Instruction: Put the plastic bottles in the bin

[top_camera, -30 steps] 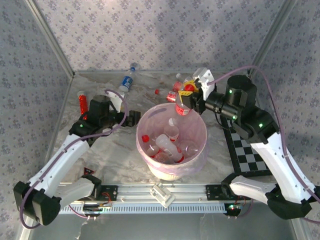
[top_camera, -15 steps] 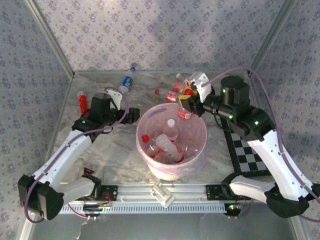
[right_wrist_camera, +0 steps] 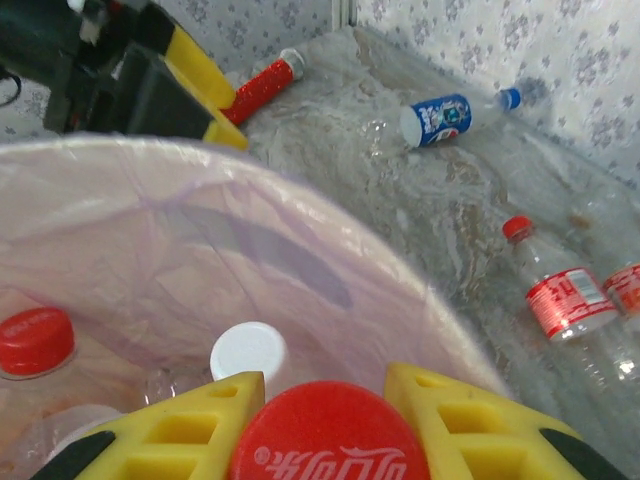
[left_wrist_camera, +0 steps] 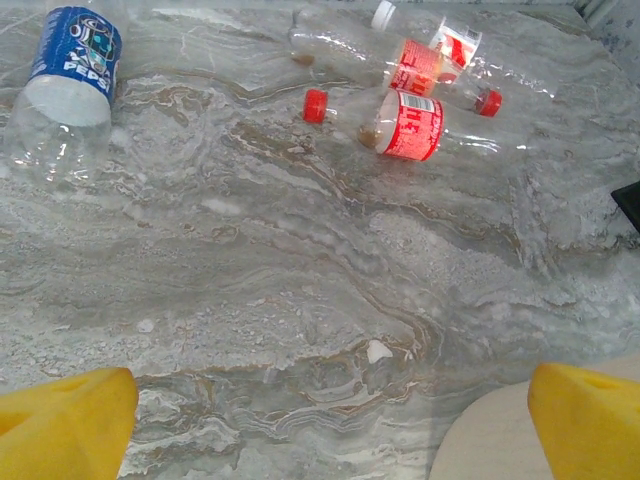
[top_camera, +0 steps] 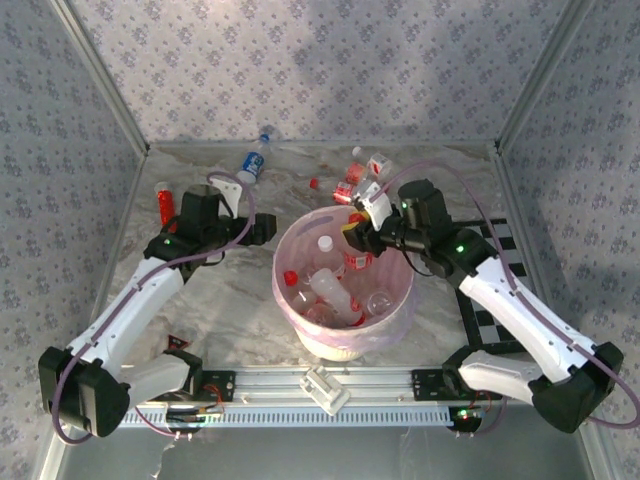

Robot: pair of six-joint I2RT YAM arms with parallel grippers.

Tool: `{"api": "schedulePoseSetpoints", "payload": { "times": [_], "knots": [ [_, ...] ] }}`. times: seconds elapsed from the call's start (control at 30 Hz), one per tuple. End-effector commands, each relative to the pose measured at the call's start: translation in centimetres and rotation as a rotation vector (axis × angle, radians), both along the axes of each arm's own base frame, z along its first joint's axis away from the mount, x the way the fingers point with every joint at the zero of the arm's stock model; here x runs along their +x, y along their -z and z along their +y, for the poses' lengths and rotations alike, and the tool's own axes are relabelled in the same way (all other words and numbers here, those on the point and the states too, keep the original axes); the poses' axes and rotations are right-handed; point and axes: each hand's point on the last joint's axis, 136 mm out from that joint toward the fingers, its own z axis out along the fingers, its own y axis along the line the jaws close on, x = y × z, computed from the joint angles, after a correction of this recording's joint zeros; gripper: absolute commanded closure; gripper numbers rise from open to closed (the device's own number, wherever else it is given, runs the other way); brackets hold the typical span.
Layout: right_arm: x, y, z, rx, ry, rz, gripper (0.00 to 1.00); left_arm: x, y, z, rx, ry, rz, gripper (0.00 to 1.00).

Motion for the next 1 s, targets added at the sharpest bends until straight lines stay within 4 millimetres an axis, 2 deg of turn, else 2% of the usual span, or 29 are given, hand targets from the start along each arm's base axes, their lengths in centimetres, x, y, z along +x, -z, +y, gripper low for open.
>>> {"api": "schedulePoseSetpoints", "payload": {
  "times": [0.0, 0.23, 0.33, 0.4, 0.47, 0.57, 0.7, 0.77, 0.8, 0.87, 0.97],
  "knots": [
    [-1.5, 2.9, 0.3, 0.002, -0.009, 0.105, 1.0, 0.5, -2.0, 0.4, -0.03, -0.024, -0.051, 0.0],
    [-2.8, 6.9, 0.3, -0.115, -0.022, 0.126, 1.0, 1.2, -1.2, 0.8, -0.018, -0.051, -0.029, 0.0],
    [-3.0, 6.8, 0.2, -0.112, -0.017, 0.128, 1.0, 1.9, -0.9, 1.5, -0.006, -0.084, -0.013, 0.0],
    [-2.9, 5.0, 0.3, -0.078, -0.013, 0.107, 0.98, 2.3, -0.8, 1.8, -0.006, -0.097, -0.007, 0.0],
    [-2.8, 3.0, 0.2, -0.059, -0.003, 0.086, 0.89, 2.7, -0.8, 2.0, -0.008, -0.103, -0.006, 0.0],
    [-2.8, -0.1, 0.1, -0.032, -0.001, 0.058, 0.69, 3.3, -0.9, 2.1, -0.006, -0.108, -0.01, 0.0],
    [-2.8, -4.8, -0.2, 0.019, 0.004, 0.01, 0.29, 4.5, -0.7, 2.6, 0.007, -0.122, -0.002, 0.0],
    [-2.8, -7.0, -0.4, 0.046, 0.006, -0.022, 0.2, 5.0, -0.7, 2.6, 0.012, -0.122, -0.001, 0.0],
    [-2.8, -8.0, -0.6, 0.057, 0.014, -0.035, 0.19, 5.2, -0.7, 2.7, 0.013, -0.121, 0.0, 0.0],
    [-2.8, -8.7, -0.9, 0.055, 0.031, -0.031, 0.2, 5.8, -0.6, 2.7, 0.015, -0.12, -0.003, 0.0],
    [-2.5, -8.5, -1.1, 0.038, 0.045, -0.011, 0.3, 6.9, -0.1, 3.2, 0.01, -0.131, 0.011, 0.0]
  ]
}}
